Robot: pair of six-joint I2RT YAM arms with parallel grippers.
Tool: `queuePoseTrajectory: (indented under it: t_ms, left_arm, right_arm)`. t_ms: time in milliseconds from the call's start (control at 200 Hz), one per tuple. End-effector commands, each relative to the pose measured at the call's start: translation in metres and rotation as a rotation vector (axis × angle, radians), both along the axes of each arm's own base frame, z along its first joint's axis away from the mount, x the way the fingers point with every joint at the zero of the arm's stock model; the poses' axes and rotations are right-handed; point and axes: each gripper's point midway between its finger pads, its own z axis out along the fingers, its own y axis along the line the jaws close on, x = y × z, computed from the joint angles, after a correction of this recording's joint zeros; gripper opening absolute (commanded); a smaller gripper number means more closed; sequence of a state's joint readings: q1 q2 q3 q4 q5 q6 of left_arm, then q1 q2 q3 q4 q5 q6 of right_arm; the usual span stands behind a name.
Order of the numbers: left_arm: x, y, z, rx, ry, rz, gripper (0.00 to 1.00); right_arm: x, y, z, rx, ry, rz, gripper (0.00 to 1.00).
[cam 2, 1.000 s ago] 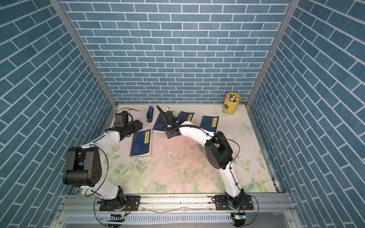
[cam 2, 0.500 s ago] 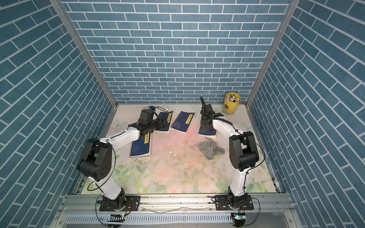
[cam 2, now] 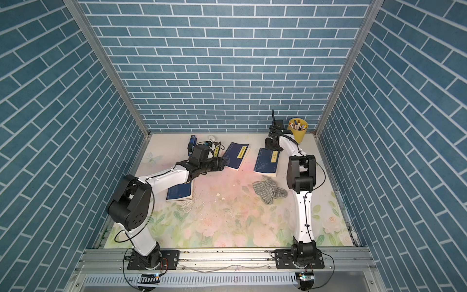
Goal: Wipe the cover of the book
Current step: Move the book to the center of the board.
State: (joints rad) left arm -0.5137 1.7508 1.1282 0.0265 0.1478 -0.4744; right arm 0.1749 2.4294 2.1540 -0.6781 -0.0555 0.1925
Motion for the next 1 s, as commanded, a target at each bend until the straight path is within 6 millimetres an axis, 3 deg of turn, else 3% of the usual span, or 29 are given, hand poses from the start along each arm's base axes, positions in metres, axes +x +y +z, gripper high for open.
queuePoseTrajectory:
  t_ms: [0,185,340,620,995]
  left_arm:
    - [-0.007,0.008,0.014,0.010,-0.042,0.003,0.75]
    - [-0.013,0.016,0.023,0.026,-0.068,0.013,0.76]
    - [-0.014,0.021,0.027,0.044,-0.080,0.021,0.78]
    - [-0.015,0.025,0.027,0.070,-0.085,0.021,0.79]
    - [-0.027,0.027,0.018,0.055,-0.075,0.009,0.79]
  right_arm:
    - [-0.004,0.000,-0.018,0.021,0.076,0.087,0.61]
    - [0.003,0.002,-0.029,0.113,0.103,0.120,0.61]
    - [-0.010,0.013,-0.032,0.163,0.150,0.163,0.60]
    - [-0.076,0.030,-0.046,0.119,0.277,0.260,0.58]
    - [-0.162,0.078,-0.055,-0.018,0.353,0.392,0.56]
